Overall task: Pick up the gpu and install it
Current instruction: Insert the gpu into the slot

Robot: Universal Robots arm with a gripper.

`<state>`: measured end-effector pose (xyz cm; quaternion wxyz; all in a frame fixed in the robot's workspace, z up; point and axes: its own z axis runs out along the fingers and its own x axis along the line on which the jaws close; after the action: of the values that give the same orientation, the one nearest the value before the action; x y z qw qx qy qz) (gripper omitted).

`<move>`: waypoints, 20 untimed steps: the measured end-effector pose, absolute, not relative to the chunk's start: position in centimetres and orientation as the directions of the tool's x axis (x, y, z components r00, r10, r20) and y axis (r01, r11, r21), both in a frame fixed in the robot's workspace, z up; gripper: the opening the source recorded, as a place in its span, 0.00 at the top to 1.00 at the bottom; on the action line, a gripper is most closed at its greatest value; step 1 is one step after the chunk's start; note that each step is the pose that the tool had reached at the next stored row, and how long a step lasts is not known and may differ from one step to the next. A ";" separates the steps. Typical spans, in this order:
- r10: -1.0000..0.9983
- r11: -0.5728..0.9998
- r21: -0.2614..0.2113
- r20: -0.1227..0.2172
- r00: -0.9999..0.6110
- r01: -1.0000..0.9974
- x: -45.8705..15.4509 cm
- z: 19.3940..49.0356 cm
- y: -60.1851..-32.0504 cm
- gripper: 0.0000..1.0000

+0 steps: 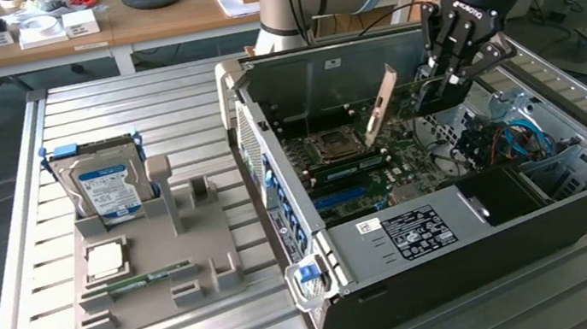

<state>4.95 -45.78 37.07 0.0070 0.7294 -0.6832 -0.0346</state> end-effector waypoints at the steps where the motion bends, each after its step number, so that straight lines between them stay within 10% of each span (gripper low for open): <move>1: -0.997 -0.066 0.057 -0.041 0.064 -0.996 5.0 37.1 -45.8 0.73; 20: -0.999 -0.012 -0.022 -0.038 0.013 -1.000 4.0 36.7 -45.8 0.73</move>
<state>3.95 -45.78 36.66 -0.0210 0.7113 -0.7026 -0.0058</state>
